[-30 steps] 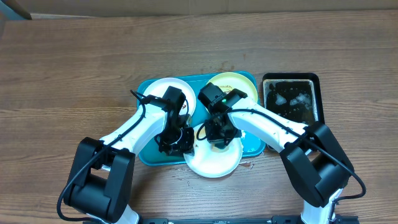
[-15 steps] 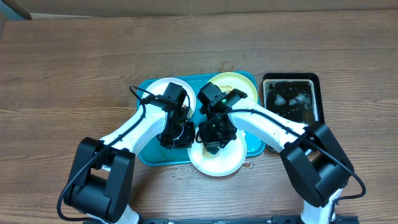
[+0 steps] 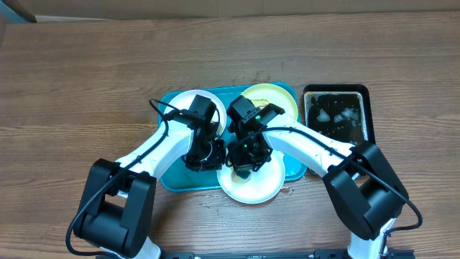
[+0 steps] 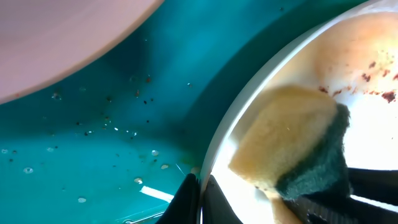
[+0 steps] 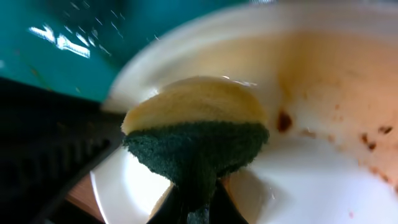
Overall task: Clean dirty plates on tray and stack at the side
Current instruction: 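Keep scrubbing the plate surface with the sponge, left gripper holding rim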
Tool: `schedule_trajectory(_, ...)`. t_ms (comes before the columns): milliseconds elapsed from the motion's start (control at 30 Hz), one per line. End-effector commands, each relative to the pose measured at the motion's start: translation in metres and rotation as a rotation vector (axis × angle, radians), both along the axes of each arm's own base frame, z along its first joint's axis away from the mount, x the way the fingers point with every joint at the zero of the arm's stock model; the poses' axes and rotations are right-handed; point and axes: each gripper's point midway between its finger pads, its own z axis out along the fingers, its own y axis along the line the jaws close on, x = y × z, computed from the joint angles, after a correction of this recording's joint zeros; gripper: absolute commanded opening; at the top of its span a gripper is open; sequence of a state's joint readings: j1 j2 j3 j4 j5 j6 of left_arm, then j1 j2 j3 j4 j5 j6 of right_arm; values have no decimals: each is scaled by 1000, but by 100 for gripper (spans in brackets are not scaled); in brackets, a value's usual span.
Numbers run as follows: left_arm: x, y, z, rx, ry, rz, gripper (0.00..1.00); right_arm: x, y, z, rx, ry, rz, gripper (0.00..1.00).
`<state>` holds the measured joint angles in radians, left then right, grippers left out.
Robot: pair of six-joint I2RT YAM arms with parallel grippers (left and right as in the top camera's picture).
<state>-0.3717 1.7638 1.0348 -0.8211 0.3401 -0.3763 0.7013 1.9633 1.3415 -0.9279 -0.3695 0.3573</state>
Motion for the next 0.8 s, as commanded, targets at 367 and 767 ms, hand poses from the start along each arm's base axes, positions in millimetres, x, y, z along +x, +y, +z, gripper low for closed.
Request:
schedule_trajectory(367,5,0,0,-1,2,35,4,-10,23,9,70,-36,66,4)
schedule_trajectory(767,1,1,0,5,16,35,4,23,-23,0,-117,-23,-268,4)
